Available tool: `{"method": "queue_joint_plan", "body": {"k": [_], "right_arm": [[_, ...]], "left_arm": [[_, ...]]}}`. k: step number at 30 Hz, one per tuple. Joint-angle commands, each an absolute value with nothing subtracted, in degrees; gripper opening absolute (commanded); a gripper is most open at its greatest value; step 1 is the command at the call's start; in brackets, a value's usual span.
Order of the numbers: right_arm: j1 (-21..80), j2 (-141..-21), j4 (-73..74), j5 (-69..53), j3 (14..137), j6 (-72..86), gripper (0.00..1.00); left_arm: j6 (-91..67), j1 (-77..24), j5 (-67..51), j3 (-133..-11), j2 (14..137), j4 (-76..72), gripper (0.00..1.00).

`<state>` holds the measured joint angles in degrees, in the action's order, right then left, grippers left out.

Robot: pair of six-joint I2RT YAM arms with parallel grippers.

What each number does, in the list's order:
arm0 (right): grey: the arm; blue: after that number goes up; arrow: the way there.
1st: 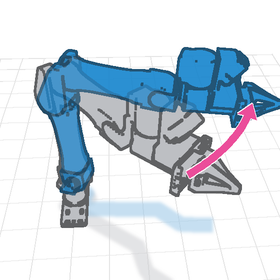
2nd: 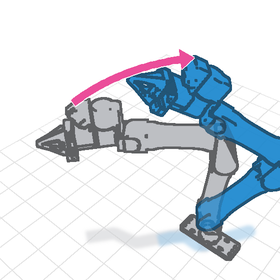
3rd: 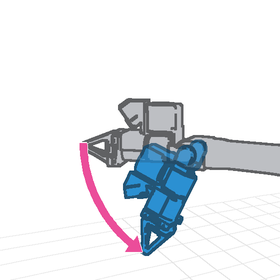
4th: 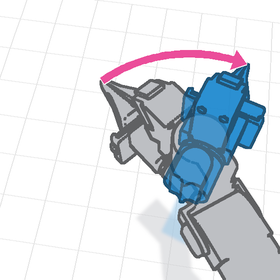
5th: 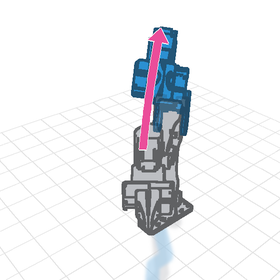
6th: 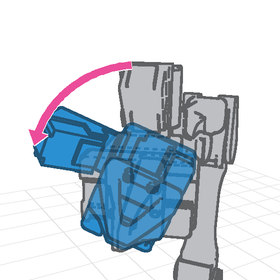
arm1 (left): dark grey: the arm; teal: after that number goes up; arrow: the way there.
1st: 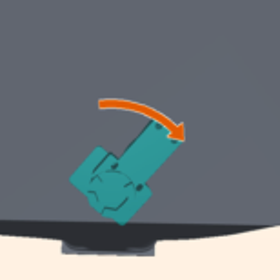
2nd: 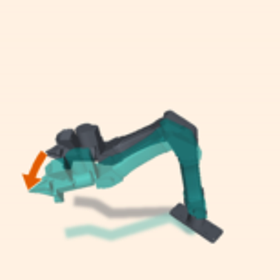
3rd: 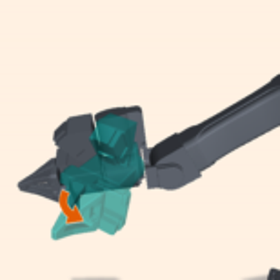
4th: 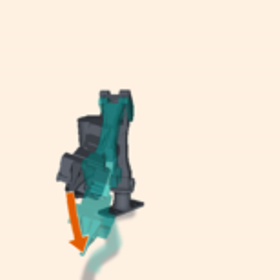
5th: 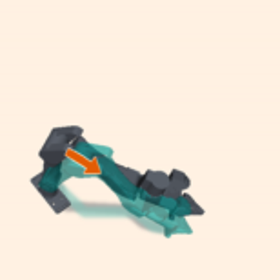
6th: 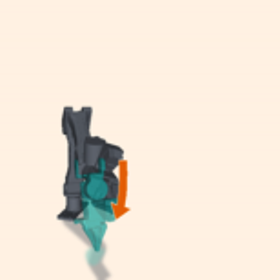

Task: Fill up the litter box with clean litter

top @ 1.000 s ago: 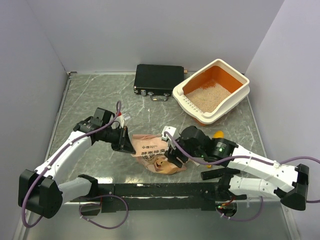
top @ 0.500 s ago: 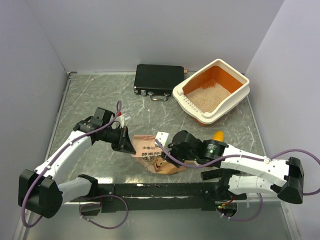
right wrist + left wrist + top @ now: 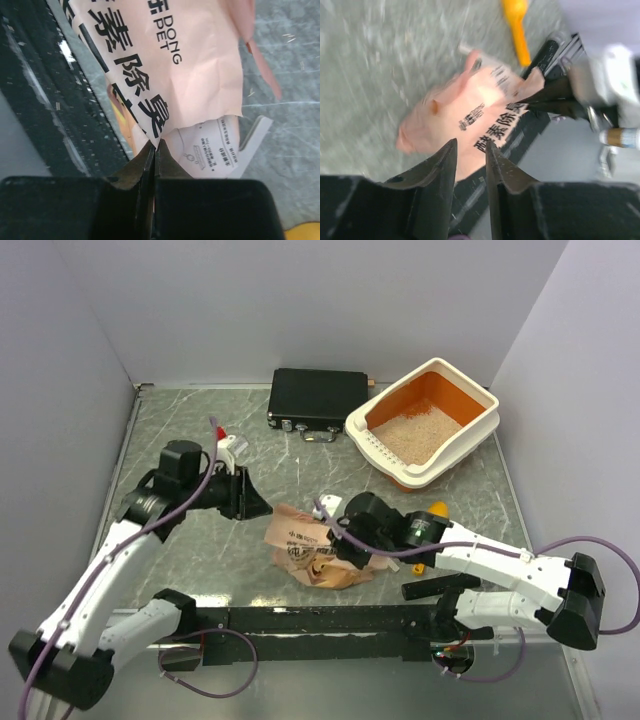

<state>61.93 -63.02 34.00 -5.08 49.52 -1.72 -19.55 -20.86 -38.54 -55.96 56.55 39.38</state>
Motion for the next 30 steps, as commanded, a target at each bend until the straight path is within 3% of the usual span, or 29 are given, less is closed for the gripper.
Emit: {"method": "queue_joint_plan", "body": {"k": [1, 7, 14, 18, 30], "right_arm": [[54.3, -61.9, 38.7, -14.2, 53.1, -0.2, 0.00], [50.0, -62.7, 41.0, -20.9, 55.7, 1.5, 0.00], [50.0, -63.4, 39.9, -25.3, 53.5, 2.4, 0.00], [50.0, -62.1, 38.4, -26.7, 51.9, 3.0, 0.00], [50.0, -60.0, 36.1, -27.9, 48.9, 3.9, 0.00]], "left_arm": [[-17.1, -26.5, -38.0, -53.7, 50.4, 30.2, 0.35], [-15.5, -41.9, -30.2, -51.5, 52.6, 27.4, 0.38], [-3.5, -49.0, -14.9, -58.2, 59.2, 32.0, 0.43], [4.2, -53.6, -9.5, -56.2, 59.2, 27.3, 0.45], [9.3, -55.2, -14.8, -48.7, 56.7, 21.5, 0.48]]}}
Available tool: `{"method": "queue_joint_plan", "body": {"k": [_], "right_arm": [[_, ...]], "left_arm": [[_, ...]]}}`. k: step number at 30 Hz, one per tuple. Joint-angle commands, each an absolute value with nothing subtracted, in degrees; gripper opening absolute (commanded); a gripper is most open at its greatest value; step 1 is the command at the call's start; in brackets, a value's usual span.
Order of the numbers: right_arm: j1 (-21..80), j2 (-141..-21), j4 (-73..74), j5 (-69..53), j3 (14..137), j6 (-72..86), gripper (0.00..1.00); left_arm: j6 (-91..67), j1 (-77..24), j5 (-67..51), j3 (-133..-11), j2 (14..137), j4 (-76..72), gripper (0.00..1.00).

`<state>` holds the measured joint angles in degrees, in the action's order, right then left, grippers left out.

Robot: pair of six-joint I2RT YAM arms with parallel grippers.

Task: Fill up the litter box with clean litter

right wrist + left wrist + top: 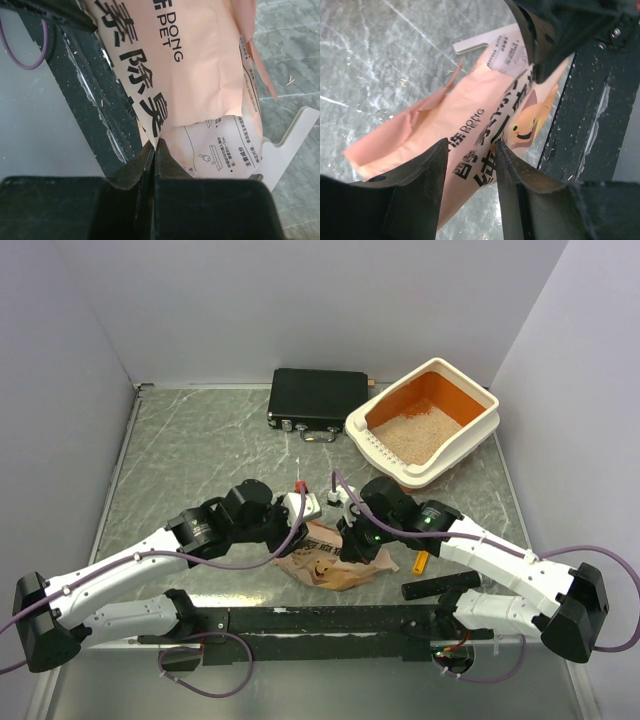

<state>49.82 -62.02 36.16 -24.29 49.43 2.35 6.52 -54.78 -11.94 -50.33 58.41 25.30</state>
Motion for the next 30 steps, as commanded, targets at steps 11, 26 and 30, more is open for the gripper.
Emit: {"method": "queue_joint_plan", "body": {"k": [11, 26, 30], "right_arm": [[50.0, -60.8, 35.1, -27.9, 48.6, 4.6, 0.00], [49.9, -58.4, 35.3, -27.6, 47.9, 4.5, 0.00], [49.9, -58.4, 35.0, -27.3, 47.7, 5.0, 0.00]], "left_arm": [[9.7, -55.2, -24.2, -45.7, 56.0, 22.8, 0.50], [10.6, -55.4, -22.8, -46.2, 63.9, 22.1, 0.11], [9.3, -55.4, -11.5, -46.7, 63.4, 22.6, 0.01]]}}
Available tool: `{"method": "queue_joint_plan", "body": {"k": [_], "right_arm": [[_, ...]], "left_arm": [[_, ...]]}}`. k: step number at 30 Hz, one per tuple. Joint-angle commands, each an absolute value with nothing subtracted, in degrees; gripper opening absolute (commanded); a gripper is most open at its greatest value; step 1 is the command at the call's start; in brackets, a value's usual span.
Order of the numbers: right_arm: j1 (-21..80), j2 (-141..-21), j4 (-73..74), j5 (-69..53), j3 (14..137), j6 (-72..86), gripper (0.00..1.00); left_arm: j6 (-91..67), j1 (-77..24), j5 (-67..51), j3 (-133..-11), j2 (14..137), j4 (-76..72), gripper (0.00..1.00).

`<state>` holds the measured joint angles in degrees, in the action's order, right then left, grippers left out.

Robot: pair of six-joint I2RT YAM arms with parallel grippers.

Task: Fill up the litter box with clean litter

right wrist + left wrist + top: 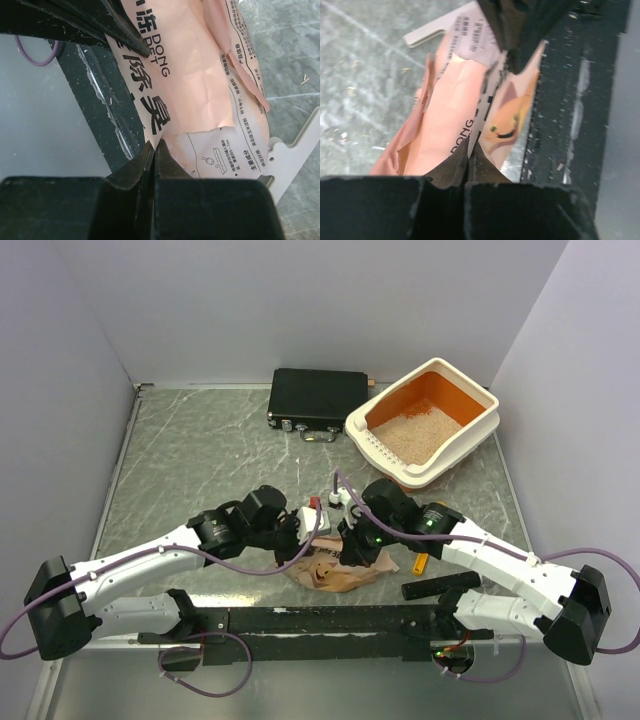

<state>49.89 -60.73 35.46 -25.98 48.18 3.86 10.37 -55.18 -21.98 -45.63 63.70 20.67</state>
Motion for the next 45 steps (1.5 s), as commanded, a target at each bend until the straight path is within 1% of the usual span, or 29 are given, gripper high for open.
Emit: {"method": "queue_joint_plan", "body": {"k": [1, 2, 3, 4, 5, 6, 9, 11, 12, 13, 14, 18, 21, 24, 26, 28, 30, 31, 34, 38, 45], "right_arm": [[50.0, -58.4, 34.9, -26.6, 47.7, 5.4, 0.00], [50.0, -58.4, 34.7, -25.5, 47.7, 5.9, 0.01], [49.9, -58.5, 34.7, -23.0, 47.7, 6.8, 0.06], [49.7, -58.6, 34.7, -21.5, 48.1, 7.3, 0.15], [49.5, -59.0, 35.1, -20.1, 48.3, 7.8, 0.34], [49.0, -59.1, 35.2, -17.3, 49.1, 8.7, 0.39], [46.9, -58.5, 35.8, -12.3, 50.2, 11.1, 0.49], [44.2, -56.8, 36.1, -7.7, 50.2, 12.4, 0.59], [43.6, -56.3, 37.3, -5.8, 50.3, 13.3, 0.61], [43.2, -56.1, 38.1, -2.1, 50.5, 13.6, 0.62], [42.6, -56.2, 39.0, -1.4, 50.8, 13.7, 0.63], [42.5, -58.1, 41.7, -2.1, 52.9, 12.3, 0.63], [42.9, -58.1, 40.4, -4.2, 53.4, 8.9, 0.63], [43.5, -57.7, 36.0, -5.5, 53.5, 3.2, 0.64], [43.8, -58.3, 33.3, -6.5, 54.4, -1.6, 0.66], [43.8, -59.1, 30.2, -11.0, 54.9, -5.3, 0.68], [43.8, -60.1, 28.5, -16.1, 55.8, -9.9, 0.69], [43.9, -61.6, 28.2, -17.1, 56.5, -11.5, 0.70], [43.9, -64.1, 29.3, -18.0, 59.3, -17.9, 0.70], [43.9, -63.8, 26.4, -21.1, 56.7, -31.9, 0.70], [43.8, -62.9, 26.9, -30.0, 56.5, -43.9, 0.70]], "left_arm": [[8.9, -55.4, -8.9, -46.9, 63.2, 23.3, 0.01], [8.6, -55.3, -5.9, -47.3, 63.0, 23.6, 0.01], [7.6, -55.3, -1.2, -47.3, 62.4, 23.6, 0.01], [6.9, -55.3, -0.2, -47.3, 62.1, 23.7, 0.01], [5.7, -55.0, 2.9, -47.7, 62.0, 24.0, 0.01], [5.0, -54.8, 5.7, -47.8, 61.5, 24.4, 0.01], [2.4, -54.4, 9.0, -47.4, 59.9, 25.2, 0.01], [0.5, -54.1, 12.0, -46.5, 58.7, 25.4, 0.01], [0.4, -53.7, 12.8, -46.1, 57.4, 25.5, 0.01], [-0.1, -52.7, 13.9, -46.1, 56.8, 25.6, 0.01], [-2.2, -52.0, 15.6, -45.8, 56.1, 25.8, 0.01], [-3.9, -47.5, 15.1, -45.8, 51.9, 25.4, 0.01], [-4.3, -45.1, 12.9, -45.2, 49.9, 24.8, 0.01], [-4.6, -45.1, 9.8, -44.0, 48.2, 24.3, 0.01], [-4.7, -45.1, 8.5, -43.3, 46.9, 24.3, 0.01], [-4.6, -45.1, 5.0, -42.5, 45.9, 23.6, 0.01], [-3.5, -45.3, 1.1, -42.2, 44.1, 23.0, 0.01], [-2.6, -45.5, 0.4, -42.0, 43.6, 22.7, 0.01], [-0.7, -47.6, -6.6, -41.4, 41.3, 22.2, 0.01], [1.4, -52.3, -8.8, -40.8, 39.5, 22.7, 0.01], [1.9, -55.7, -9.3, -41.3, 41.5, 23.2, 0.01]]}}
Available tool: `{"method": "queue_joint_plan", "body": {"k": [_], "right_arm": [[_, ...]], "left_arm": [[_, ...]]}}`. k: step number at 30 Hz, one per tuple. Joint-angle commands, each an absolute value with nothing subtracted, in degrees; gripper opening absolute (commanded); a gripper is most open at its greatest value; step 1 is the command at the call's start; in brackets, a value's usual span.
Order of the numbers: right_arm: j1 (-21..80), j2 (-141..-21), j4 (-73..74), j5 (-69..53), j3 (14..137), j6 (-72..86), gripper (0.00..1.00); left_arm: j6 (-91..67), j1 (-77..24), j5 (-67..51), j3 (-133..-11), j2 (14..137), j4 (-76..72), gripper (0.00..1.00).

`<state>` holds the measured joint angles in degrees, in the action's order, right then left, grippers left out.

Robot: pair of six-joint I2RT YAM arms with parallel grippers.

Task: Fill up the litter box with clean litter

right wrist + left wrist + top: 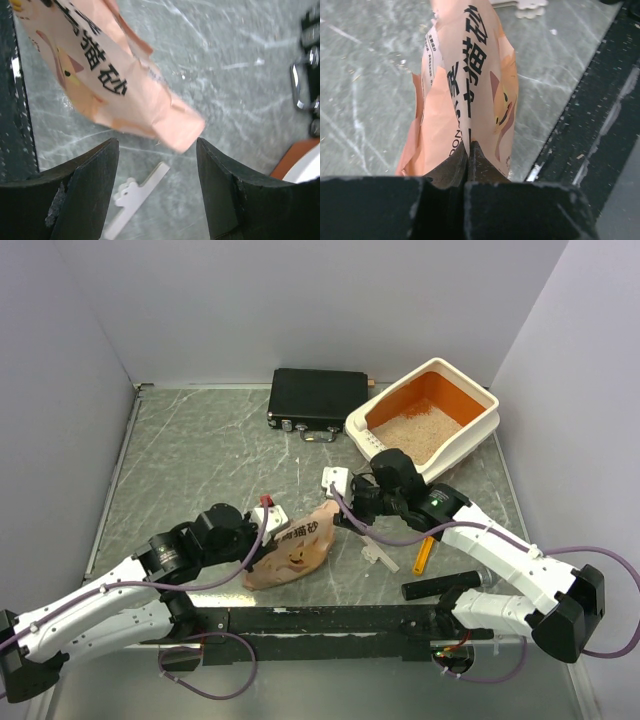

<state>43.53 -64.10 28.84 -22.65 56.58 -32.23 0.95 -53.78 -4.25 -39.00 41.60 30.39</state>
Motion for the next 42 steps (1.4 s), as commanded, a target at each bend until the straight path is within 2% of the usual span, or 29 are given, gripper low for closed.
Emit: {"method": "queue_joint_plan", "body": {"k": [1, 12, 33, 34, 35, 36, 37, 42], "right_arm": [[43.9, -63.3, 28.5, -30.9, 56.8, -44.6, 0.70], [44.0, -68.0, 28.0, -42.3, 54.5, -46.7, 0.69], [44.7, -77.5, 20.9, -45.2, 54.9, -44.4, 0.65], [44.7, -77.3, 20.3, -44.9, 54.1, -43.8, 0.64], [44.7, -77.3, 20.4, -44.8, 53.9, -43.4, 0.48], [44.7, -77.3, 20.8, -44.5, 53.8, -43.2, 0.28], [44.7, -77.3, 21.8, -43.3, 54.1, -42.5, 0.01], [44.4, -76.3, 26.9, -37.2, 56.2, -38.0, 0.00]], "left_arm": [[1.9, -55.7, -8.5, -41.4, 41.8, 23.3, 0.01], [1.8, -56.2, -7.7, -40.9, 40.4, 22.9, 0.01], [1.4, -56.2, -7.3, -40.5, 39.2, 22.6, 0.01], [1.4, -56.2, -7.2, -40.4, 38.8, 22.5, 0.01], [1.4, -56.2, -6.9, -40.3, 38.5, 22.4, 0.01], [1.5, -56.2, -6.8, -40.3, 38.3, 22.3, 0.01], [1.5, -56.2, -6.6, -40.1, 37.9, 22.1, 0.01], [4.0, -56.2, -0.2, -40.0, 38.7, 20.7, 0.01]]}}
